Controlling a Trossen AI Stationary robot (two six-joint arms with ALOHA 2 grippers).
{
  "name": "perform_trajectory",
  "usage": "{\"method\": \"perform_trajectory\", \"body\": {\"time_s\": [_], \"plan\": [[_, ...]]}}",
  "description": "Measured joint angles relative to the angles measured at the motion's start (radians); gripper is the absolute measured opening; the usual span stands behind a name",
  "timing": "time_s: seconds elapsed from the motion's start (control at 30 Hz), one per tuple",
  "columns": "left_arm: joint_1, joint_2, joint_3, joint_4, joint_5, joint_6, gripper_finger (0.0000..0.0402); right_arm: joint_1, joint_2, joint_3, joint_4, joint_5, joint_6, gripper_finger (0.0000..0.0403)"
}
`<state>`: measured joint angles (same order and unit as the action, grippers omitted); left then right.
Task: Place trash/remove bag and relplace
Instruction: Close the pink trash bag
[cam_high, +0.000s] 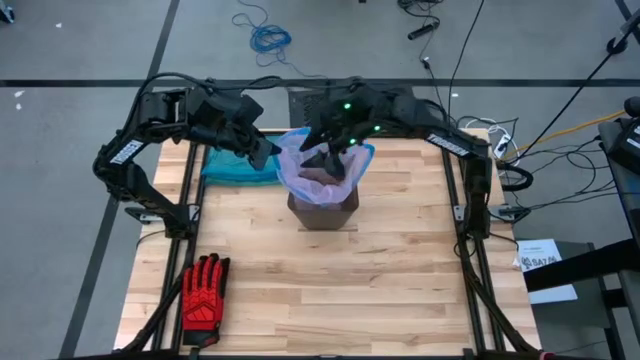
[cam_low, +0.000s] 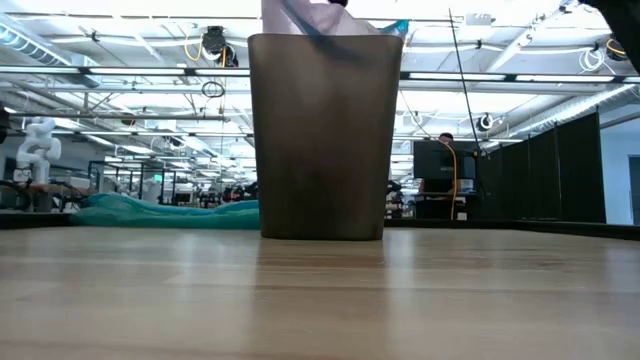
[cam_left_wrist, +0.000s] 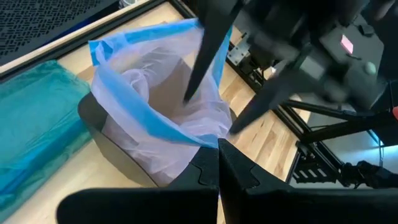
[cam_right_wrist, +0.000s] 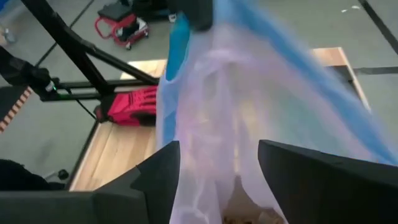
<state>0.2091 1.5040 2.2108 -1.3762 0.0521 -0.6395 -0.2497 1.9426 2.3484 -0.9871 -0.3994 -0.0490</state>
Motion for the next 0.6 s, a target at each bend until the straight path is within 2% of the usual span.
{"method": "perform_trajectory", "body": {"time_s": [0.13,0.23,0.33,0.4,0.43,0.6], "plan": [[0.016,0.0,0.0,0.008,0.0,0.002,0.0,0.027,0.05,-0.001,0.072,0.011,-0.02,0.0197],[0.02,0.0,0.0,0.009,0.0,0.018,0.0,0.037,0.071,-0.001,0.133,0.062,-0.018,0.0165],[0.02,0.0,0.0,0.012,0.0,0.018,0.0,0.04,0.078,-0.001,0.169,0.159,-0.02,0.0096],[0.02,0.0,0.0,0.026,0.0,0.018,0.0,0.037,0.079,-0.001,0.165,0.17,-0.021,0.0032],[0.02,0.0,0.001,0.035,0.0,0.018,0.0,0.034,0.082,0.0,0.167,0.17,-0.019,0.0017],[0.02,0.0,0.057,0.071,-0.002,0.019,0.0,0.033,0.111,0.002,0.14,0.164,-0.016,0.0002]]}}
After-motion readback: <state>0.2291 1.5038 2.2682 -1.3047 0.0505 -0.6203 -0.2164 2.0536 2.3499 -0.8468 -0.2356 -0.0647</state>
